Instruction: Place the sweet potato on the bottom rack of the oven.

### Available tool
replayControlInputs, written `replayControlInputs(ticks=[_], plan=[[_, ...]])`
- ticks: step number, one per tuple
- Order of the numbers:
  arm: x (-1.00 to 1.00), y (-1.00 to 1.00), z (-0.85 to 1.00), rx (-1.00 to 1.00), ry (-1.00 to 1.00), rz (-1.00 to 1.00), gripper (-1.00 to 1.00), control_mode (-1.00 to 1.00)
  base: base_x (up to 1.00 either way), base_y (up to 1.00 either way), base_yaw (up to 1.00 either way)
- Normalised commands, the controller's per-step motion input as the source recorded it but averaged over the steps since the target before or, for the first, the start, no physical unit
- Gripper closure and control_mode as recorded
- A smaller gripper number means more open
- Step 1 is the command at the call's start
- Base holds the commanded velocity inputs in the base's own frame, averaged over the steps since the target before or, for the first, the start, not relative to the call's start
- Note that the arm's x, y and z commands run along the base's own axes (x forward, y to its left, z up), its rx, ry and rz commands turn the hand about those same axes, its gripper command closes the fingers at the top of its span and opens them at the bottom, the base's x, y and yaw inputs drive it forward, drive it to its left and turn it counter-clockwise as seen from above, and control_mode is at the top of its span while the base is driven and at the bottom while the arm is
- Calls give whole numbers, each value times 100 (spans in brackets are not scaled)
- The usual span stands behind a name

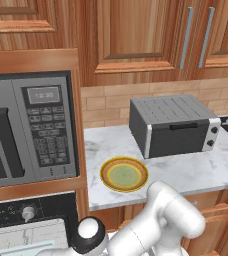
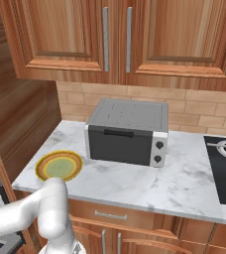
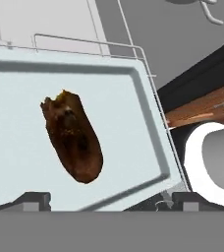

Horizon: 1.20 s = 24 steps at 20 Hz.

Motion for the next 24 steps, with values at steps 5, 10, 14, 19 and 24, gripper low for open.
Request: replayControlInputs(ticks=[5, 10, 14, 19, 24], plan=[[-89, -57, 48, 4, -17, 3, -100, -100, 0, 0, 0], [-63, -72, 91, 33, -10, 1, -100, -100, 0, 0, 0], [-60, -100, 53, 48, -1, -1, -100, -100, 0, 0, 0], [-70, -89, 17, 38, -6, -4, -100, -100, 0, 0, 0], [-11, -98, 9, 31, 6, -7, -100, -100, 0, 0, 0]])
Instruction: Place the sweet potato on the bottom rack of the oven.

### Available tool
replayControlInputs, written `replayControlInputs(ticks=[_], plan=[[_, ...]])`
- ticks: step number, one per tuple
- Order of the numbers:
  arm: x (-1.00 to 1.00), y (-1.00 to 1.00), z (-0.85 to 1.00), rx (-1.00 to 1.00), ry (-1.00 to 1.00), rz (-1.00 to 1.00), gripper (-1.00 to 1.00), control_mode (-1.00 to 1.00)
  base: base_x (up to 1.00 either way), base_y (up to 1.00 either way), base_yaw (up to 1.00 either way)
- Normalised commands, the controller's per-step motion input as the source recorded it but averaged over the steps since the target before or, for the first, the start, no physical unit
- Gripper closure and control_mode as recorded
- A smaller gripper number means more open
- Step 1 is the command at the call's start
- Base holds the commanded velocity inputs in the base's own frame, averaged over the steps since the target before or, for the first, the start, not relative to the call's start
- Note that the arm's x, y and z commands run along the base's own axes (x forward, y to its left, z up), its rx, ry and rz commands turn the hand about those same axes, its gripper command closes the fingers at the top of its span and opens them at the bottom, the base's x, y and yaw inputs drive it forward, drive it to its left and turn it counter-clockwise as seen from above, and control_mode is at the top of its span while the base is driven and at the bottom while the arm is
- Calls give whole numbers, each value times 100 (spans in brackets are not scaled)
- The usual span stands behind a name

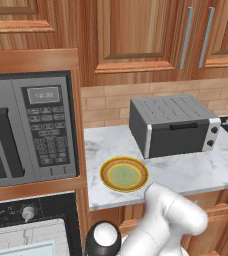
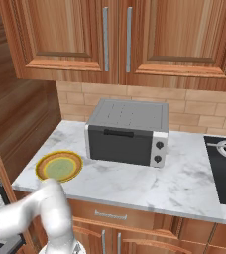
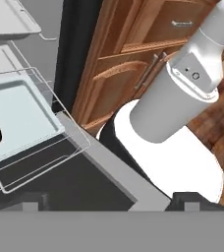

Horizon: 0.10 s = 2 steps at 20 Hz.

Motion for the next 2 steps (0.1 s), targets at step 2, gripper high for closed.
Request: replayControlInputs(ticks=[2], plan=[[33, -86, 0, 22, 18, -12, -100, -100, 0, 0, 0]])
